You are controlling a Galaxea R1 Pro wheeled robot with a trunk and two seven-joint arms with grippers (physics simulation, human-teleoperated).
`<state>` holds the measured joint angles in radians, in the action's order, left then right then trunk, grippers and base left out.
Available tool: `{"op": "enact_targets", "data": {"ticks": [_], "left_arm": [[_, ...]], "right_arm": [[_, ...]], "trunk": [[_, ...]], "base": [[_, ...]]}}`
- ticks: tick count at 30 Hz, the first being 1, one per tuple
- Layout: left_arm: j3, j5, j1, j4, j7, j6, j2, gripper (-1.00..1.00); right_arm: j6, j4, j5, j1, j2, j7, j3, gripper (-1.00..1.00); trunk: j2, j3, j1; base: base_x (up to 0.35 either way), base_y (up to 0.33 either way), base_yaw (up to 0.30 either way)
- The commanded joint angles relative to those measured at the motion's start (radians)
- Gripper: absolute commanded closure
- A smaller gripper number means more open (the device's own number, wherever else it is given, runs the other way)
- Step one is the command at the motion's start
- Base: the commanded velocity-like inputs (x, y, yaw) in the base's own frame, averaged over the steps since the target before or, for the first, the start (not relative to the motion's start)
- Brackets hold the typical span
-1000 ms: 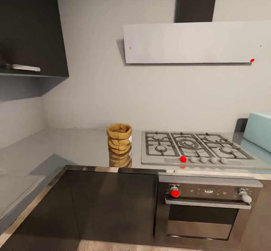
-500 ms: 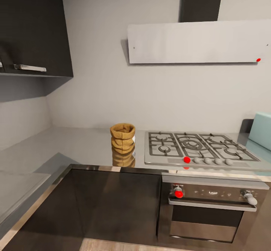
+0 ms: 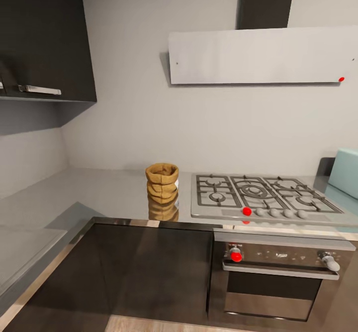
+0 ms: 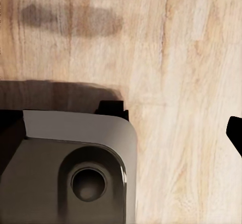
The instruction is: In the kitchen, take the popcorn bag from the countertop, put it into the microwave, and heat it until the popcorn is cooked so the cooked popcorn ends up inside the bag.
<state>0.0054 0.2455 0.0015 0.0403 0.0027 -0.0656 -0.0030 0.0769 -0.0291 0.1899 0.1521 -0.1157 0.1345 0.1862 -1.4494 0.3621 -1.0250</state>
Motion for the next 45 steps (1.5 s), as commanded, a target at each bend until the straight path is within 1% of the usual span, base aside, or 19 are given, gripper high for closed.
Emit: {"op": "enact_targets", "data": {"ticks": [1,4,22,41,45], "left_arm": [[0.0,0.006,0.0,0.001,0.001,-0.002,0.0,-1.0],[-0.001,0.006,0.0,0.001,0.002,-0.002,0.0,-1.0],[-0.001,0.005,0.0,0.0,0.0,-0.002,0.001,-1.0],[-0.001,0.005,0.0,0.0,0.0,-0.002,0.001,-1.0],[-0.001,0.005,0.0,0.001,0.001,-0.002,0.001,-1.0]], "right_arm": [[0.006,-0.003,0.009,0.001,0.0,0.002,0.009,-1.0],[0.006,-0.003,0.009,0.001,0.001,0.002,0.009,-1.0],[0.006,-0.003,0.009,0.001,-0.003,0.002,0.009,-1.0],[0.007,-0.003,0.009,0.001,-0.001,0.002,0.009,-1.0],[0.006,-0.003,0.009,0.001,-0.001,0.002,0.009,-1.0]], "trunk": [[-0.001,0.001,0.0],[-0.001,0.001,0.0],[0.125,-0.055,0.069],[0.258,-0.115,0.142],[0.258,-0.115,0.142]], "base": [[0.0,0.0,0.0],[0.0,0.0,0.0],[0.0,0.0,0.0],[0.0,0.0,0.0],[0.0,0.0,0.0]]}}
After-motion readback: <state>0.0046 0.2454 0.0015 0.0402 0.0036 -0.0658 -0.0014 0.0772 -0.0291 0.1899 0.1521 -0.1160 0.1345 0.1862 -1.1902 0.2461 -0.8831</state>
